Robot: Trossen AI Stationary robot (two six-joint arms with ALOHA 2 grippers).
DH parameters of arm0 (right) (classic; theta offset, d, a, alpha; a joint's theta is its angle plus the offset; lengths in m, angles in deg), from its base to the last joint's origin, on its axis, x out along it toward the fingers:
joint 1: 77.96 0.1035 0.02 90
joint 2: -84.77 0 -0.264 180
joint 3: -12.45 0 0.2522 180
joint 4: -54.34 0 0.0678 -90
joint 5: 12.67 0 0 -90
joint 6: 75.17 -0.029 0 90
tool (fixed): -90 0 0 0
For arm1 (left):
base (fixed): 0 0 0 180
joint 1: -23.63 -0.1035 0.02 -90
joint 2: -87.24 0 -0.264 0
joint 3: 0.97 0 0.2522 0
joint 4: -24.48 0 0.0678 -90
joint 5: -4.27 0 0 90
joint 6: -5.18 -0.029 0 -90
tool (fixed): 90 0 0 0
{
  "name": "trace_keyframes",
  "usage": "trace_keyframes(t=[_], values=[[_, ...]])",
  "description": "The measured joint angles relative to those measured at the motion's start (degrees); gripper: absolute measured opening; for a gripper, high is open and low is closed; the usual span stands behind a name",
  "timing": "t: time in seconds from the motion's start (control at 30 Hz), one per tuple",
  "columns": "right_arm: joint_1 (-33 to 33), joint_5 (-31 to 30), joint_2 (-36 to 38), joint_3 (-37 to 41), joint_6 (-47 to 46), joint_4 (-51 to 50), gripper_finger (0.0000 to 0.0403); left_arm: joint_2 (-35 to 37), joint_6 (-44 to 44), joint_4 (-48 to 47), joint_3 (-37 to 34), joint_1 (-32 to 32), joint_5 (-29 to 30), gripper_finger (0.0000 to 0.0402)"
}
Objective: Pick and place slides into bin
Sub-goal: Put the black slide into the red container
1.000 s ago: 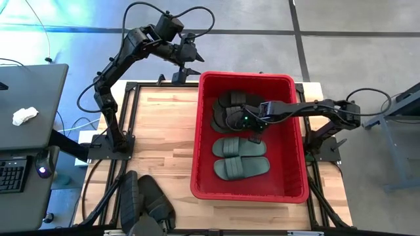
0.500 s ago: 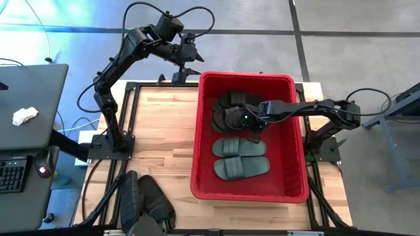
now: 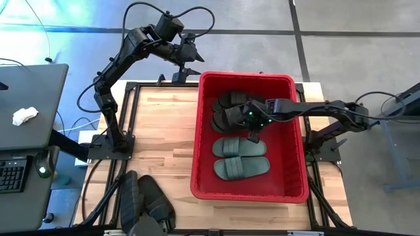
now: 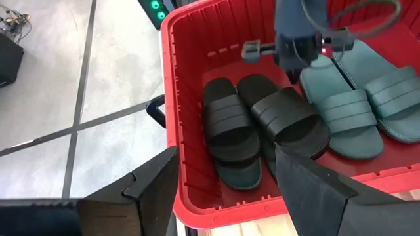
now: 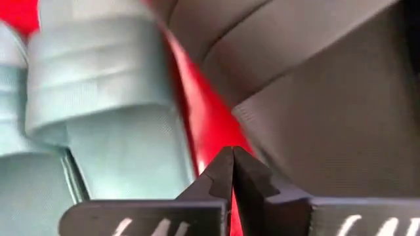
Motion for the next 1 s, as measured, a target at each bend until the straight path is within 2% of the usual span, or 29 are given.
trace_keyframes(t=[0.2,0.4,0.53,1.0], values=[[-1.4,-3.8,3.2,0.0,-1.6,2.8,0.0000,0.0,0.0,0.0,0.0,0.0,0.0,0.0234],[-1.7,-1.5,1.6,0.0,-1.5,5.1,0.0000,0.0,0.0,0.0,0.0,0.0,0.0,0.0234],[-1.7,2.4,1.3,0.0,-1.0,6.5,0.0000,0.0,0.5,0.0,0.0,0.0,0.0,0.0234],[-1.7,1.4,1.3,0.0,-0.8,5.5,0.0000,0.0,1.7,-0.2,0.0,0.0,-0.1,0.0234]])
